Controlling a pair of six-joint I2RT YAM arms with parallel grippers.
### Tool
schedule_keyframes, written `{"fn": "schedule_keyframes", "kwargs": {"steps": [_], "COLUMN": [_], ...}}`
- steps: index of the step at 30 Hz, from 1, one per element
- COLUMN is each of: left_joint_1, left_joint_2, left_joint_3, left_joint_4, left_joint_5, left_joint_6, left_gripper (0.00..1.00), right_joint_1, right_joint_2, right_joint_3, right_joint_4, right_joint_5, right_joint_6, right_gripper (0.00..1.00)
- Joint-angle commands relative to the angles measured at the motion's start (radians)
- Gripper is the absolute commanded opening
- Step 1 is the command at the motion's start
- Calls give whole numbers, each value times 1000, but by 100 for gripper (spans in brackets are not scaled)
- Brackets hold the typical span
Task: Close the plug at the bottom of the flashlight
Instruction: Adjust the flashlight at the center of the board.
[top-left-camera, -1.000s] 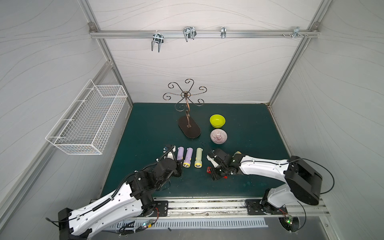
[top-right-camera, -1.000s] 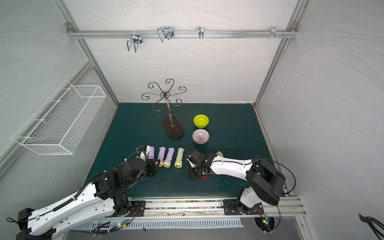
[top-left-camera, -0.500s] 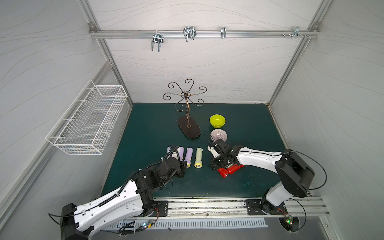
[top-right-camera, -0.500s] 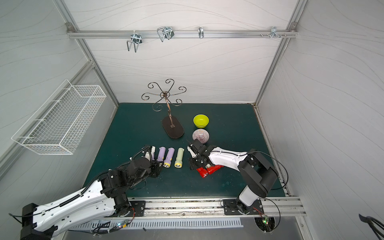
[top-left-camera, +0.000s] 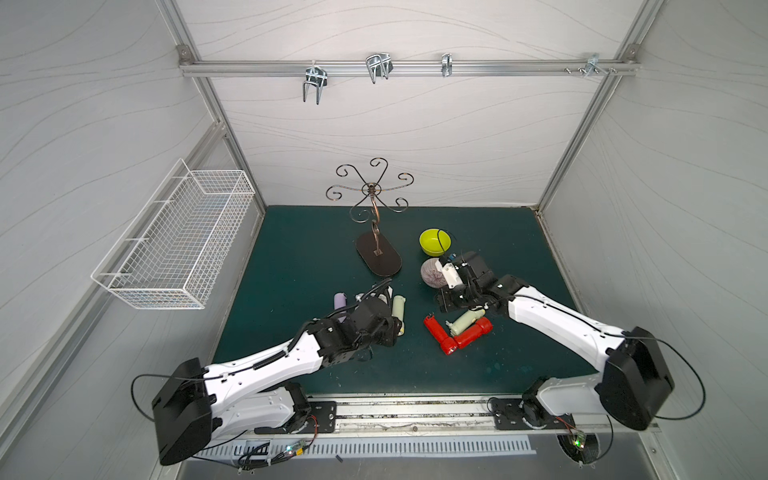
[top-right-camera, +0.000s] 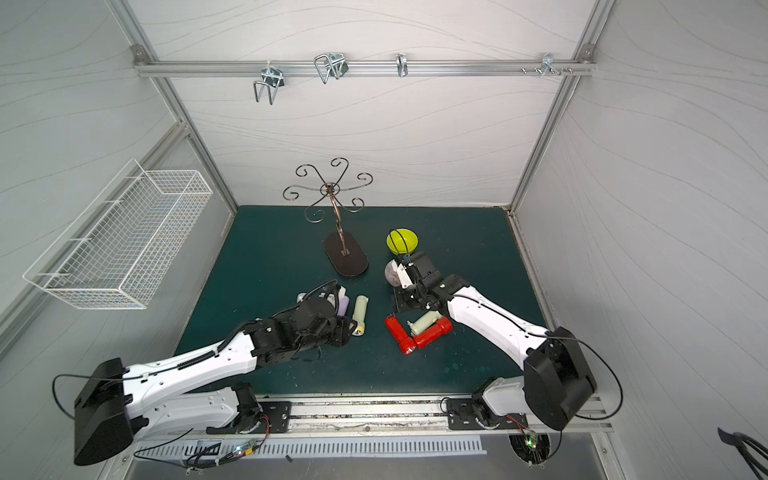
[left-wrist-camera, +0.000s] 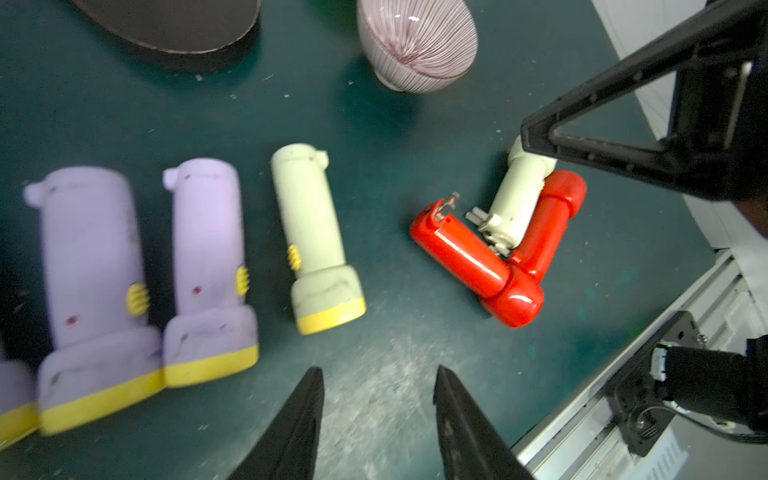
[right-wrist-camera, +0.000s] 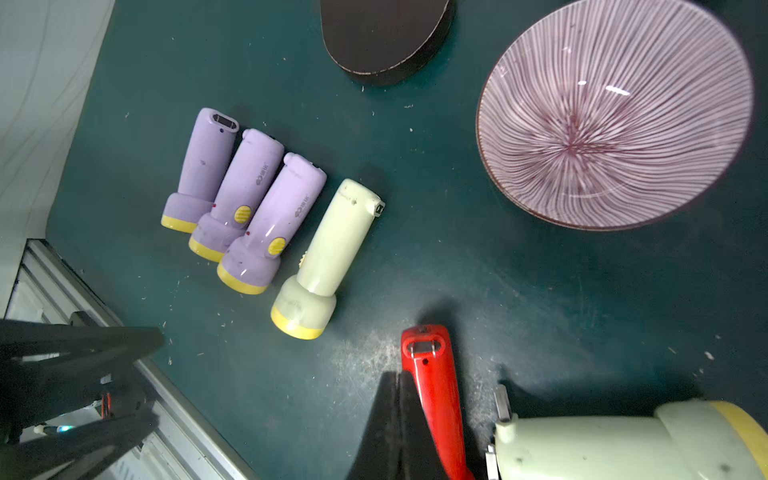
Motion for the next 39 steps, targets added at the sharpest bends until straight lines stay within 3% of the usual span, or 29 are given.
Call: {"fn": "schedule_keyframes", "kwargs": {"steps": [1,9,21,30,39], "left_joint_1": [0,-1,-6,-6,-9], "left_joint_2": [78,277,468,532,558], "left_joint_3": [74,175,217,236,247], "left_joint_4": [145,171,238,244,186], "left_joint_5": [83,220,279,286,273], "left_joint_6": [1,-4,-80,-94,-74], "left_gripper": [48,49,50,51,51], "right_joint_1": [-30,-37,-5,144,160], "right_joint_2": [-56,-135,-155,-53,-79], "right_joint_3": [-79,-263,-378,-401,-387], "right_joint_4": [-74,-66,11,127,100], "right_joint_5": [24,0,-78,-77,-24], "right_joint_6": [-2,50,100,182,176], "right_gripper": [0,0,0,0,0]}}
